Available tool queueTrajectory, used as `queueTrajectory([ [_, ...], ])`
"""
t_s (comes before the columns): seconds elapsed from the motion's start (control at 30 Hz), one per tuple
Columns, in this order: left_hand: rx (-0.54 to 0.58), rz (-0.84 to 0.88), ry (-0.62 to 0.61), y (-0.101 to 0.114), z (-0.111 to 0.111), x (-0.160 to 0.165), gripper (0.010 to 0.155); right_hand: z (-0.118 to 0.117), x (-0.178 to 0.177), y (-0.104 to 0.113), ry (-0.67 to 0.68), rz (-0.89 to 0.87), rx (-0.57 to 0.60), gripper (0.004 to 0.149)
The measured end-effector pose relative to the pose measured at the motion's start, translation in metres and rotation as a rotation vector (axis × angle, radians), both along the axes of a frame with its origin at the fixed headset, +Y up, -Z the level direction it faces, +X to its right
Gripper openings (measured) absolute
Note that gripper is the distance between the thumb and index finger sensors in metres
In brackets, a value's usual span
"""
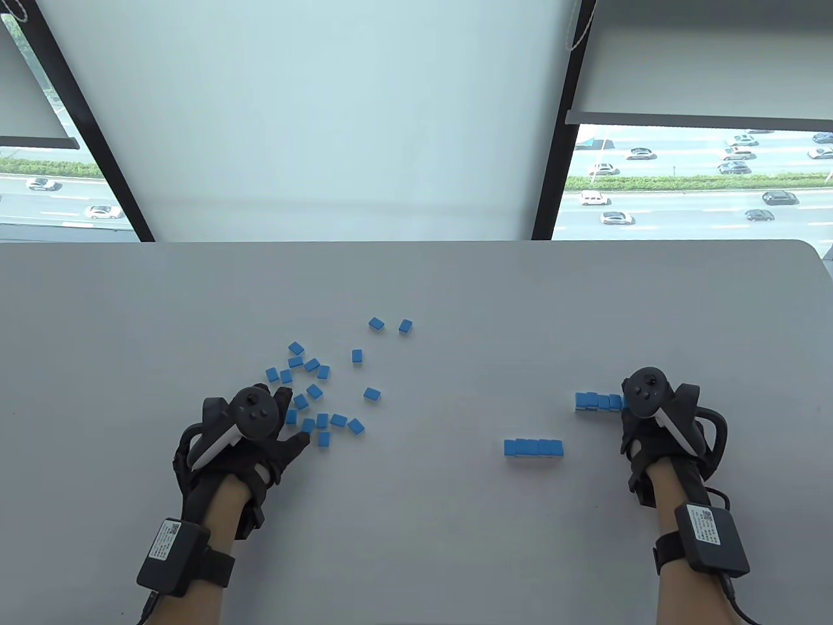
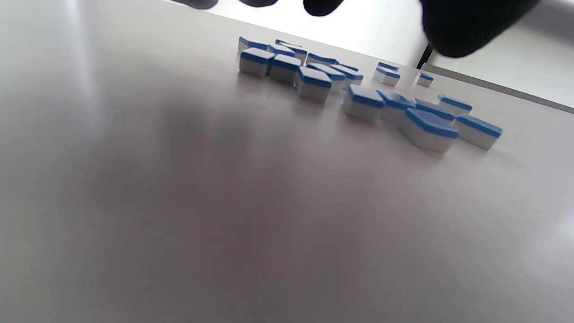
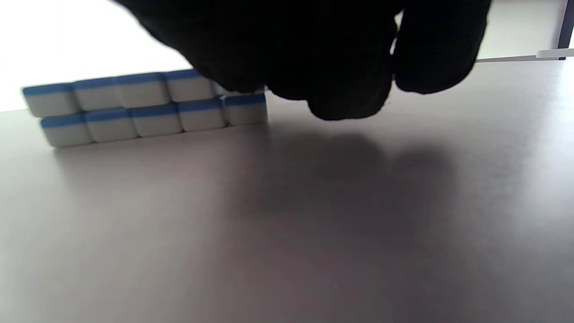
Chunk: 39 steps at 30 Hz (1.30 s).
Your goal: Build mahjong tile wall
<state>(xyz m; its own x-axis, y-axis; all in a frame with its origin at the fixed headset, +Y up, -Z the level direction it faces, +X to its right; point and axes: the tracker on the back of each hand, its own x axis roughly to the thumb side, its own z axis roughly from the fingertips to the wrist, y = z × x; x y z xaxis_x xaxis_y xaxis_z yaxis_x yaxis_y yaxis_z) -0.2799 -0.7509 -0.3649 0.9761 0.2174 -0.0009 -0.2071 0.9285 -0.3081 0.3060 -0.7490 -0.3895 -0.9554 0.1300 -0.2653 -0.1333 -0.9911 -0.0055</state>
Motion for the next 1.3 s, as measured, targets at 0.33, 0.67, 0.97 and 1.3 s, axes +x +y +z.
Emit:
queueTrajectory([
  [0.33, 0.002, 0.001, -0.008, 0.0, 0.0, 0.001, 0.084, 0.002, 0.001, 0.0, 0.012, -0.026, 0.021, 0.058],
  [0.67, 0.027, 0.029, -0.001, 0.005, -0.001, -0.002, 0.084, 0.013, -0.009, 0.025, 0.0, -0.019, 0.047, 0.061],
  [0.97, 0.073, 0.051, -0.023, 0.01, -0.001, 0.001, 0.083, 0.024, -0.064, 0.06, 0.086, 0.031, -0.015, 0.06],
  [1.3, 0.09, 0.038, -0.037, 0.006, -0.007, 0.004, 0.081, 0.043, -0.097, 0.039, 0.132, -0.003, -0.043, 0.069],
])
